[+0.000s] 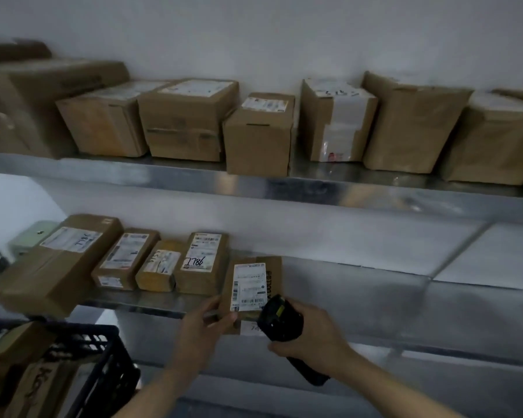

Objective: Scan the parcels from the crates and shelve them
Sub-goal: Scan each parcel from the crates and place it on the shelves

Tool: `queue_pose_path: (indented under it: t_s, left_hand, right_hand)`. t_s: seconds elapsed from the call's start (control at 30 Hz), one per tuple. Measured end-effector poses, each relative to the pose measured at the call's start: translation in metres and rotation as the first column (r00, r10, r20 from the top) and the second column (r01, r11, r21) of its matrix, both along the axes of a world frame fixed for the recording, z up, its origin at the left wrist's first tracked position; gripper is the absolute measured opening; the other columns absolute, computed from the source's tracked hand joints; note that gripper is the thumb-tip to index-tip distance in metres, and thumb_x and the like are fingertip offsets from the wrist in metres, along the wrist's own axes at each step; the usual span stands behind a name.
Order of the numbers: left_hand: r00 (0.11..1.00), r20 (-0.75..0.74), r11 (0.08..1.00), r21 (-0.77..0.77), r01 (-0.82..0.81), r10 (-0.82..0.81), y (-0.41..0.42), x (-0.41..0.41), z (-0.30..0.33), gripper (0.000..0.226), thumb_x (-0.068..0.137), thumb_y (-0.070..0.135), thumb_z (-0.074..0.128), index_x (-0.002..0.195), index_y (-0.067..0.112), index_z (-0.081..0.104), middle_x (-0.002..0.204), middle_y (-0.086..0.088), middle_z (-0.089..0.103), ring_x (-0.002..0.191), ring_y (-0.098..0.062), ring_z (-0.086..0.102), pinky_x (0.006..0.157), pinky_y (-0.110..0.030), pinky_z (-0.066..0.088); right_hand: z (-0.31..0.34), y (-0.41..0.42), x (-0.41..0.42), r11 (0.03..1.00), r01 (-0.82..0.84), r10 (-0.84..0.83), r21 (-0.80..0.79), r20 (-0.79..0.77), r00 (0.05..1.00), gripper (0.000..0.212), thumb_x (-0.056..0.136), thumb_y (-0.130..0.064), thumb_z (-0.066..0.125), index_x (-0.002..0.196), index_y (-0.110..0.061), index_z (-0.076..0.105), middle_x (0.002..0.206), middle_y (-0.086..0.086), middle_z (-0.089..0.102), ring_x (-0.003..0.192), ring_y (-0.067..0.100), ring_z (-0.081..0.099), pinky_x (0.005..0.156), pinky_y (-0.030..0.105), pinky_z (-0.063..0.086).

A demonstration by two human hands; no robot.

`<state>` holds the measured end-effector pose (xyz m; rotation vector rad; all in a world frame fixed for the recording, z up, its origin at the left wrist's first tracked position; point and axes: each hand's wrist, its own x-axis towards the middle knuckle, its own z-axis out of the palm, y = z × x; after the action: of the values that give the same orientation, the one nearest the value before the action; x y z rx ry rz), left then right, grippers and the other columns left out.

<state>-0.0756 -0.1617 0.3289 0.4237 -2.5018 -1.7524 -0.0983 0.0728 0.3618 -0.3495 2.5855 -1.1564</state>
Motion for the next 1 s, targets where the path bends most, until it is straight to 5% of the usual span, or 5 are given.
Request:
queue_pose_path:
  t_s: [0.23,0.4,0.57,0.77,1.0]
  left_hand:
    - [0.995,0.075,0.997,0.035,-0.066,0.063,-0.02,-0.044,-0.064,0.042,0.078,0.03,0.085,0.115,0.038,0.066,0.098,0.023,0.073,0.099,-0.007,0.069,0.087,-0.036,0.058]
    - [0.998,0.008,0.998,-0.002,-0.067,0.067,-0.018,-0.062,-0.079,0.047,0.084,0.017,0.081,0.122,0.034,0.058,0.091,0.027,0.068,0.082,0.014,0.066,0.067,-0.007,0.051]
    - [0.987,0.013,0.983,-0.09,-0.157,0.159,-0.016,-0.076,-0.079,0.04,0.083,0.026,0.081,0.121,0.025,0.069,0.098,0.014,0.074,0.09,-0.004,0.071,0.084,-0.036,0.061]
    - [0.973,-0.028,0.953,-0.195,-0.232,0.231,-0.009,-0.085,-0.071,0.035,0.082,0.031,0.083,0.114,0.025,0.072,0.087,0.013,0.074,0.077,0.002,0.066,0.066,-0.024,0.055]
    - [0.96,-0.038,0.936,-0.218,-0.277,0.276,-0.012,-0.086,-0.074,0.039,0.077,0.044,0.084,0.108,0.023,0.074,0.088,0.011,0.076,0.082,-0.005,0.07,0.075,-0.037,0.061]
  right_hand:
    - [-0.057,-0.022,-0.038,1.0,0.014,-0.014,0.006,-0.007,1.0,0.07,0.065,-0.039,0.093,0.125,-0.047,0.06,0.098,-0.023,0.071,0.087,-0.01,0.065,0.07,0.013,0.054]
    - [-0.079,-0.025,-0.054,1.0,-0.01,0.01,0.018,-0.032,0.999,0.079,0.064,-0.036,0.092,0.134,-0.048,0.057,0.104,-0.026,0.07,0.091,-0.011,0.064,0.072,0.01,0.052]
    - [-0.088,-0.03,-0.074,1.0,-0.026,0.026,-0.003,-0.034,0.999,0.082,0.065,-0.034,0.091,0.139,-0.043,0.058,0.112,-0.024,0.07,0.095,-0.007,0.065,0.076,0.015,0.056]
    - [-0.093,-0.03,-0.093,0.999,-0.034,0.035,0.021,-0.052,0.998,0.085,0.059,-0.043,0.088,0.138,-0.045,0.058,0.114,-0.023,0.072,0.097,-0.003,0.067,0.08,0.026,0.06]
    - [-0.094,-0.025,-0.096,0.998,-0.04,0.043,0.041,-0.091,0.995,0.078,0.063,-0.041,0.089,0.135,-0.046,0.058,0.111,-0.023,0.071,0.094,-0.003,0.066,0.076,0.024,0.059]
